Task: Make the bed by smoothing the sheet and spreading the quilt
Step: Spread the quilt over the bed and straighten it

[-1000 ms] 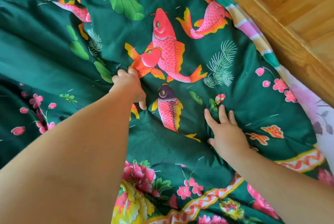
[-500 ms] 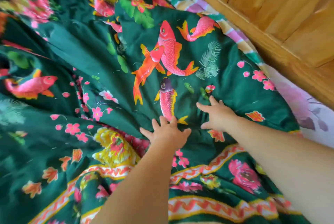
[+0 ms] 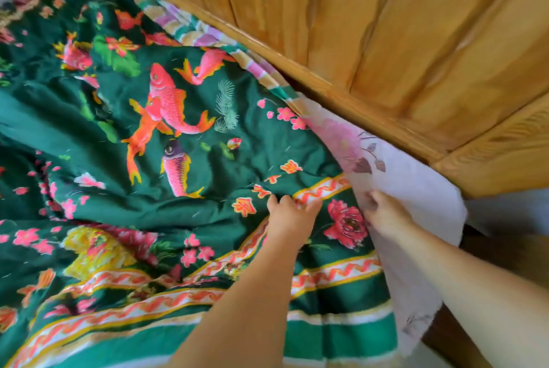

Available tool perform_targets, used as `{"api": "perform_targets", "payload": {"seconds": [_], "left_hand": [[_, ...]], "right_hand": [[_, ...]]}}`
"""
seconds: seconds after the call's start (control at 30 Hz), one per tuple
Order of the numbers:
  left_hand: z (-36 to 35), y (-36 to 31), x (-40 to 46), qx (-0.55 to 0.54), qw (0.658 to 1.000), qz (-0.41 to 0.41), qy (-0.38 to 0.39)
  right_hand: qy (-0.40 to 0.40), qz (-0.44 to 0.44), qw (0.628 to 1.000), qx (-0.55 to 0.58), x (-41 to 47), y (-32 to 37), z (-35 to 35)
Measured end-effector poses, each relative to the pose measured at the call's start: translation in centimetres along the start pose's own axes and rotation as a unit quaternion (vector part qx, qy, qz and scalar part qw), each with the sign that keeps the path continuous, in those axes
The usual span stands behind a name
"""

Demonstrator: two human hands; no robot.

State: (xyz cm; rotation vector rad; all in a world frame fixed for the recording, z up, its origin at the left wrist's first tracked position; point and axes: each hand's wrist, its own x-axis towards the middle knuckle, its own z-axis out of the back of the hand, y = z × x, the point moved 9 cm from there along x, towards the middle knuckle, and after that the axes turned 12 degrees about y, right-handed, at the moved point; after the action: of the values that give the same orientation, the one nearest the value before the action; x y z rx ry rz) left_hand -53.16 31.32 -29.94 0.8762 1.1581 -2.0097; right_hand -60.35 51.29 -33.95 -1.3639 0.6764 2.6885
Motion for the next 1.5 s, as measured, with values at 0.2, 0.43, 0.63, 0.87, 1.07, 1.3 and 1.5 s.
{"api": "perform_targets", "payload": {"seconds": [0.2,0.43,0.63,0.87,1.07,1.3,1.5], "left_hand": [[-1.1,-0.7,-1.1,-0.248,0.967,0.034,-0.047],[0.8,3.2,-2.9,-0.504,0.860,0.051,-0.057],[2.0,3.0,-5.6,-0.546,0.837,0.044,-0.010],[-0.8,-1.6,-5.7,-0.479,0.873,0.057,0.067],[-6.4,-11.3,-3.6,-0.283,0.941,0.001,0.184],[-4.4,-13.6,-3.0,0.184,0.977,-0.094,-0.057],[-4.3,-6.2,-0.3,0.272,0.962,-0.008,0.024]], "right_hand": [[0.165,0.182,0.918,0.310,-4.5,7.5,-4.2],[0.056,0.191,0.969,0.144,-5.0,9.1,0.2],[0.226,0.155,0.902,0.333,-5.9,11.4,-2.2],[-0.074,0.275,0.957,-0.060,-11.3,15.8,10.1],[-0.249,0.144,0.913,-0.289,-13.7,12.3,17.1],[-0.192,-0.009,0.869,-0.455,-5.7,4.7,14.5],[-0.140,0.070,0.757,-0.634,-3.3,2.4,8.7]]}}
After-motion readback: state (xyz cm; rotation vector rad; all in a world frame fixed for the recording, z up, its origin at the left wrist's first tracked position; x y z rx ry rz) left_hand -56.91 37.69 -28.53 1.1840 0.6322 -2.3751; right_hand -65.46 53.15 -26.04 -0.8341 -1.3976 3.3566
